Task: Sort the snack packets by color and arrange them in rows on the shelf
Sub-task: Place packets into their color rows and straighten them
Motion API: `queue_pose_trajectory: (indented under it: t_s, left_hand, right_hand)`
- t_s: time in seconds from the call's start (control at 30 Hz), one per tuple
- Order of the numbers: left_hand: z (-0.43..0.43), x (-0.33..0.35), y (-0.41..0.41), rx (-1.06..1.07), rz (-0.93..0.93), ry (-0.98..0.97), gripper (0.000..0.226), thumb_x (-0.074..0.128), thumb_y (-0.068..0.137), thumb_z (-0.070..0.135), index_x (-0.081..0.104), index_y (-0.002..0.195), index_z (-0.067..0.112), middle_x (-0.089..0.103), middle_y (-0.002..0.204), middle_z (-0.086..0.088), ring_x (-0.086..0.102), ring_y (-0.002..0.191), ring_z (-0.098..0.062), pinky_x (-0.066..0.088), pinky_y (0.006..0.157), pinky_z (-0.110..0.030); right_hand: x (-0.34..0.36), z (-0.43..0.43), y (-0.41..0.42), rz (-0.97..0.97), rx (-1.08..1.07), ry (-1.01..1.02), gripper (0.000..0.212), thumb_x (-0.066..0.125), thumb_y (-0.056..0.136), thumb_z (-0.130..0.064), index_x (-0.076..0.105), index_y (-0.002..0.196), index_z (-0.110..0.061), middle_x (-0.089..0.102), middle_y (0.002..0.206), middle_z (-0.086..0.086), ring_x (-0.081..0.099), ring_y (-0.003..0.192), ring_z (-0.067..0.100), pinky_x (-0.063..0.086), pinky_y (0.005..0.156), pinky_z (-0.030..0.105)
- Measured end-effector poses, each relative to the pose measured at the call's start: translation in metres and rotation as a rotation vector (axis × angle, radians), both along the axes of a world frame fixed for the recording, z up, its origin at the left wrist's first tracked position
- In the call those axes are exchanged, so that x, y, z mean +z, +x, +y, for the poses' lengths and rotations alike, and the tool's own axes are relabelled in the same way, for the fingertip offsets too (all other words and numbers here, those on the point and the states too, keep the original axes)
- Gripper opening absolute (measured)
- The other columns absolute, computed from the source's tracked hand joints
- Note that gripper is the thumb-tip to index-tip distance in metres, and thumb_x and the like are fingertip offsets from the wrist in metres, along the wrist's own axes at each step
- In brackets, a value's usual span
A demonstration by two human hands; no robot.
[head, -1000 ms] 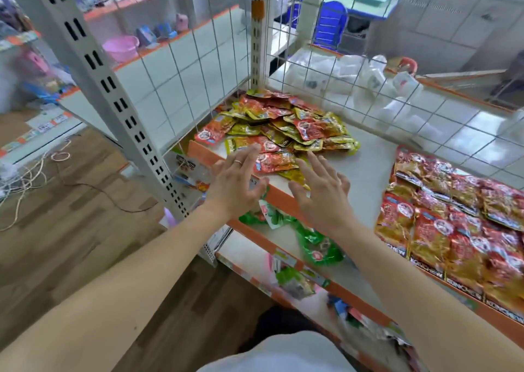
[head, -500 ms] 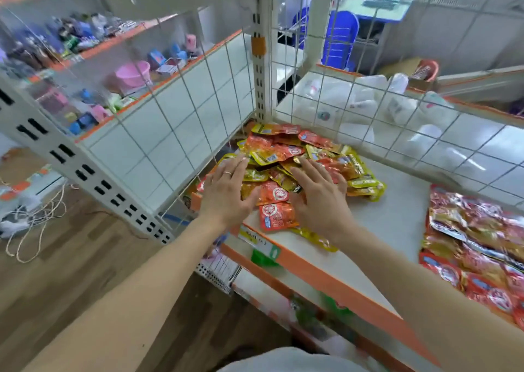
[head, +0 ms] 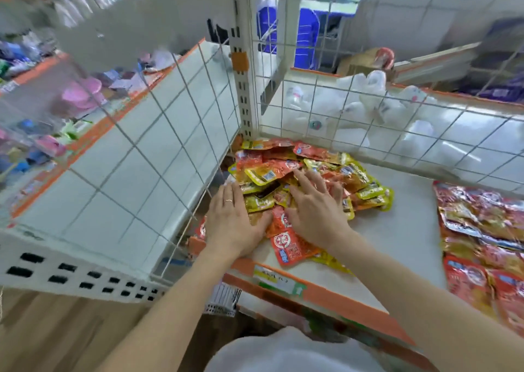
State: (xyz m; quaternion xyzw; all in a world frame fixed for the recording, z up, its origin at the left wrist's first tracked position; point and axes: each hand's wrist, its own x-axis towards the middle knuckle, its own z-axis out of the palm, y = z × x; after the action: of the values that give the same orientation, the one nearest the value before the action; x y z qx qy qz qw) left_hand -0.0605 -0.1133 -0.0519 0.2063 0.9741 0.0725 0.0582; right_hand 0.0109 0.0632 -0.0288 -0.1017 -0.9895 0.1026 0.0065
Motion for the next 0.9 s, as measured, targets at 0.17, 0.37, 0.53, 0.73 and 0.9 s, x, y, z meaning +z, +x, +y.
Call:
queue_pose_trajectory:
  t_s: [0.17,0.37,0.53,0.73,0.9]
  left_hand:
    - [-0.003,-0.002,0.003,-0.071,0.070,0.157,0.089,0.035,0.094,0.074,0.027,0.157,0.011,0.029,0.163,-0.009,0.021,0.152,-0.023,0.018,0.125,-0.039]
    - [-0.004,-0.010,0.003,-0.171,0.148,0.245,0.068,0.047,0.097,0.063,0.050,0.145,0.014,0.054,0.147,-0.007,0.044,0.139,-0.024,0.037,0.116,-0.040]
    - [-0.005,-0.010,0.002,-0.173,0.123,0.314,0.068,0.043,0.095,0.060,0.054,0.140,0.011,0.057,0.141,-0.007,0.047,0.135,-0.024,0.039,0.114,-0.040]
    - [-0.007,-0.002,0.005,-0.196,0.102,0.422,0.045,0.068,0.094,0.034,0.063,0.131,0.010,0.061,0.133,-0.008,0.052,0.125,-0.025,0.050,0.103,-0.043]
    - [-0.018,0.012,0.006,-0.222,0.104,0.497,0.025,0.071,0.091,0.020,0.071,0.109,0.003,0.071,0.111,-0.012,0.066,0.103,-0.027,0.054,0.094,-0.038]
  right_hand:
    - [0.002,0.000,0.004,0.048,-0.080,-0.023,0.044,0.057,0.094,-0.049,0.059,0.135,-0.032,0.034,0.159,-0.007,0.023,0.147,0.019,0.017,0.109,0.054]
    - [0.002,0.004,0.018,0.103,-0.126,0.005,0.033,0.054,0.098,-0.043,0.064,0.129,-0.035,0.047,0.150,-0.012,0.034,0.140,0.020,0.012,0.103,0.049]
    - [0.002,0.005,0.011,0.187,-0.104,-0.026,0.027,0.063,0.093,-0.036,0.071,0.117,-0.025,0.058,0.140,-0.006,0.042,0.133,0.020,0.017,0.102,0.048]
    - [0.006,-0.006,-0.003,0.272,-0.045,-0.077,0.020,0.068,0.092,-0.027,0.074,0.110,-0.022,0.065,0.120,-0.008,0.049,0.117,0.018,0.018,0.087,0.037]
    - [0.007,-0.014,-0.009,0.247,0.009,-0.117,0.013,0.064,0.092,-0.022,0.073,0.099,-0.018,0.067,0.104,-0.005,0.056,0.108,0.022,0.036,0.089,0.040]
